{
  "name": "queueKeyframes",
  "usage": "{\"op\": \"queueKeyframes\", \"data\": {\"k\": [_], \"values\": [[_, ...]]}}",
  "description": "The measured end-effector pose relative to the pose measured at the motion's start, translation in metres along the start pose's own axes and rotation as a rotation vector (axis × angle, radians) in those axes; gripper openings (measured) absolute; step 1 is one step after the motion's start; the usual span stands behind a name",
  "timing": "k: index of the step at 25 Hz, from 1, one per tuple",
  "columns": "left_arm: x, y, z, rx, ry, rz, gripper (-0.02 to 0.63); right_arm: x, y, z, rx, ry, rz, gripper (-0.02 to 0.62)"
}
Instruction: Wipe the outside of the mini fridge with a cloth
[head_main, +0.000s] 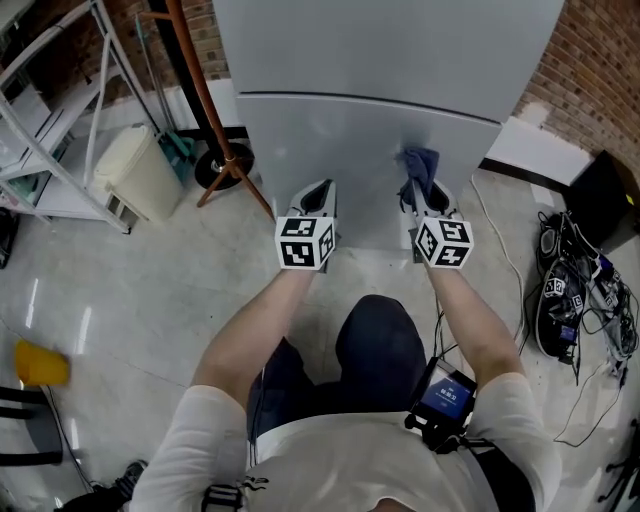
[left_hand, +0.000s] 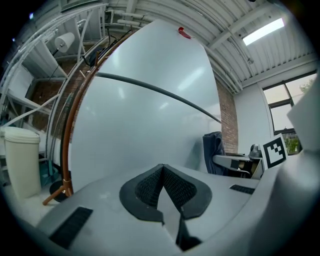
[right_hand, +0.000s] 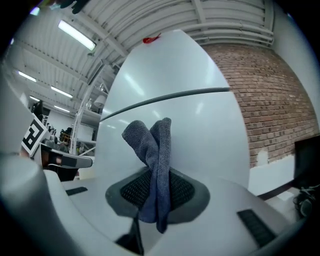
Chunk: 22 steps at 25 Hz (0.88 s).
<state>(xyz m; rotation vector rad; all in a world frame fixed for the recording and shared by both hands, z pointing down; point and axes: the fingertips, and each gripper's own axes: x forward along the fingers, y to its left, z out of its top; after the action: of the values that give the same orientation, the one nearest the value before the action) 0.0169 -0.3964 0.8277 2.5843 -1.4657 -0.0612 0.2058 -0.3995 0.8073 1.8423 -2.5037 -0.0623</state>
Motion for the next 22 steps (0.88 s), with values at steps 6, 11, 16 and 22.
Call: {"op": "queueKeyframes", "data": {"k": [6,11,16,22], "values": [[-0.032,0.054,-0.007,-0.017,-0.002,0.096,0.005,0.030,0.089,-0.017,-0.025,0.034,0.158,0.080],[-0.061,0.092,-0.020,-0.041,-0.002,0.174,0.005,0.054,0.159,-0.033,-0.050,0.057,0.271,0.080],[-0.093,0.122,-0.035,-0.044,0.008,0.244,0.005,0.078,0.218,-0.056,-0.070,0.094,0.368,0.080],[-0.141,0.166,-0.057,-0.048,0.040,0.338,0.005,0.107,0.271,-0.095,-0.095,0.150,0.418,0.080]]}}
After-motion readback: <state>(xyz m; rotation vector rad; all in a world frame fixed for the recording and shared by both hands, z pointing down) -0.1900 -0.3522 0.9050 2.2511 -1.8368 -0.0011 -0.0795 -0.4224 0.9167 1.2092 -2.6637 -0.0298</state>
